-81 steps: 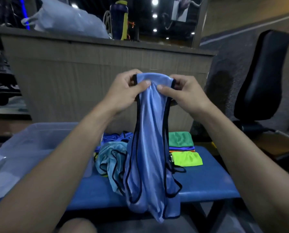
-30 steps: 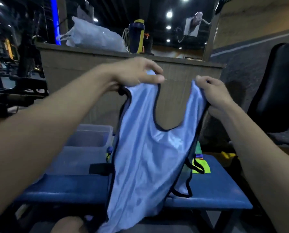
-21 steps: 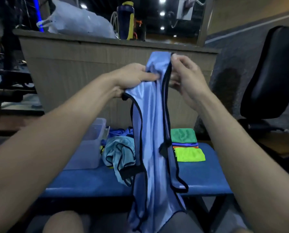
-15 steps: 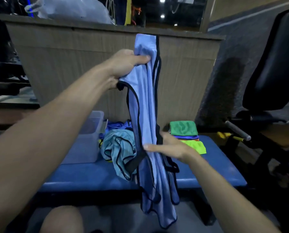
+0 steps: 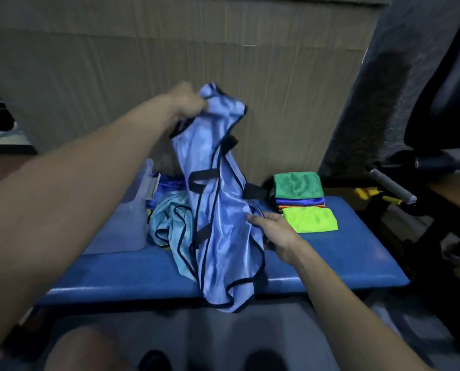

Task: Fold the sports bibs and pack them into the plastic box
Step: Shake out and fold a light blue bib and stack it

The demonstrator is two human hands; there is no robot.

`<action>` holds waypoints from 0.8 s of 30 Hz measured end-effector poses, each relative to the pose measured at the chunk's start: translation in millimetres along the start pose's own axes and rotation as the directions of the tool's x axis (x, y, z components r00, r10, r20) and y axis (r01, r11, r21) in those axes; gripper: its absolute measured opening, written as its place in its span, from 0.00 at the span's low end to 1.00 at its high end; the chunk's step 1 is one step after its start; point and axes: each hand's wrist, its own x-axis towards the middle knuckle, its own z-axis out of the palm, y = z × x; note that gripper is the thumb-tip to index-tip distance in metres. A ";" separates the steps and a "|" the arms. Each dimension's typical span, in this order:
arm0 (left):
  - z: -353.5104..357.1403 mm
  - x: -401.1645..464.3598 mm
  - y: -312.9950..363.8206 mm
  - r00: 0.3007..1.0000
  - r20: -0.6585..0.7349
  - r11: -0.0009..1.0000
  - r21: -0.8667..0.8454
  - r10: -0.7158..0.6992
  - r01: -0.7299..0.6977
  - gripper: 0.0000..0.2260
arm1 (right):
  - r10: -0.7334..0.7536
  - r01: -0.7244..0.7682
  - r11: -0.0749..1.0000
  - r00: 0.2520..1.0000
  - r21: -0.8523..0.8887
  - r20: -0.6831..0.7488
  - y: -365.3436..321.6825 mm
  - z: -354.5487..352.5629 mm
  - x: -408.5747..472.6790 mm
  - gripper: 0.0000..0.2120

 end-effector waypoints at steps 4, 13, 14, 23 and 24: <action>57.7 -64.9 -44.5 0.948 0.107 0.954 -0.014 0.298 -0.299 0.15 | 0.081 -0.082 0.995 0.997 0.060 0.012 16.2 3.2 4.2 0.11; 190.1 -230.7 -104.0 0.862 0.424 0.885 0.236 0.278 -0.401 0.25 | 0.078 -0.071 0.955 0.997 0.288 -0.015 22.8 3.2 -3.8 0.04; 192.1 -231.6 -107.7 0.885 0.365 0.899 0.213 0.290 -0.383 0.20 | 0.079 -0.067 0.957 0.996 0.283 -0.031 22.7 2.3 -6.9 0.04; 102.5 -171.0 -149.7 0.933 0.341 0.831 0.480 0.118 -0.280 0.14 | 0.073 -0.011 0.964 0.972 0.267 -0.225 19.3 -22.1 -25.0 0.03; 98.4 -169.9 -151.1 0.881 0.468 0.770 0.537 0.069 -0.345 0.24 | 0.055 0.000 0.966 0.977 0.258 -0.207 16.4 -19.9 -26.8 0.04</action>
